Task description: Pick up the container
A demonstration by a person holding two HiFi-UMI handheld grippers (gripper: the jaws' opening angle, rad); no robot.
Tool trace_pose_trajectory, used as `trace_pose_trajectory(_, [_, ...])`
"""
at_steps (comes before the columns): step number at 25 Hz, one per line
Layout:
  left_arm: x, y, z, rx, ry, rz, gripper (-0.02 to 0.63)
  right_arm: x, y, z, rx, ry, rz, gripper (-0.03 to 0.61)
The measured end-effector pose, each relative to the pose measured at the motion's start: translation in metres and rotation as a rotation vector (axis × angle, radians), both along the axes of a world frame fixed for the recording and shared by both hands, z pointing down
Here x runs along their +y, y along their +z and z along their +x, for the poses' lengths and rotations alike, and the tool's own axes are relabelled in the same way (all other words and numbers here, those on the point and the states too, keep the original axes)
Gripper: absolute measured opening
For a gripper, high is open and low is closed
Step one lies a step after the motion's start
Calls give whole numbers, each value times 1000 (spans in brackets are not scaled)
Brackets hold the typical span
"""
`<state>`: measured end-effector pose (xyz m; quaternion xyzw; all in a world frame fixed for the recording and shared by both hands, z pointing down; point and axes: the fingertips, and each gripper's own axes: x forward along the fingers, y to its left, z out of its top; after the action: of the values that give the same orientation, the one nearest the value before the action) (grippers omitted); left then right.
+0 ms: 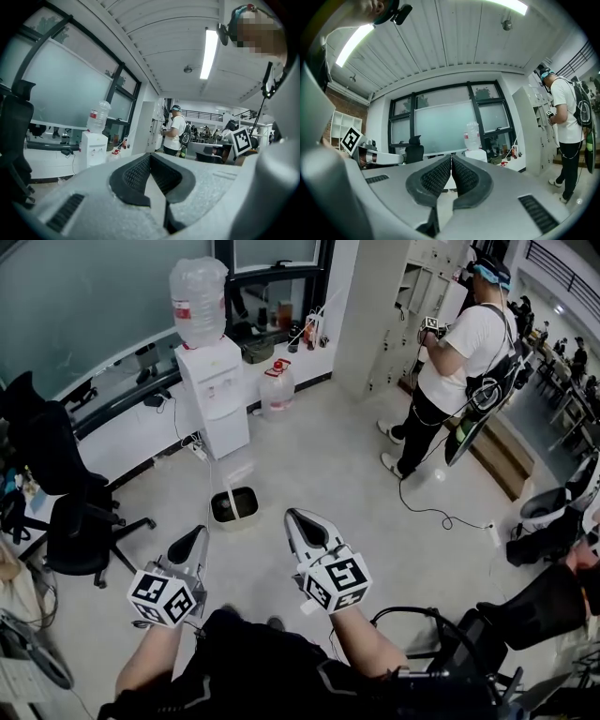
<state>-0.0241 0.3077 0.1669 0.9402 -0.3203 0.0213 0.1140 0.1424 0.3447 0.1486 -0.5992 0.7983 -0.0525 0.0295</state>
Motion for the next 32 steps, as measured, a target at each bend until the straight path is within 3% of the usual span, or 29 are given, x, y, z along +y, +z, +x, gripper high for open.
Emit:
trace_pose_trajectory(20, [-161, 24, -9, 41, 11, -30, 8, -149, 13, -17, 55, 29, -61, 9])
trace_pose_trajectory(32, [-253, 66, -22, 32, 1, -120, 8, -250, 53, -33, 68, 28, -153, 11])
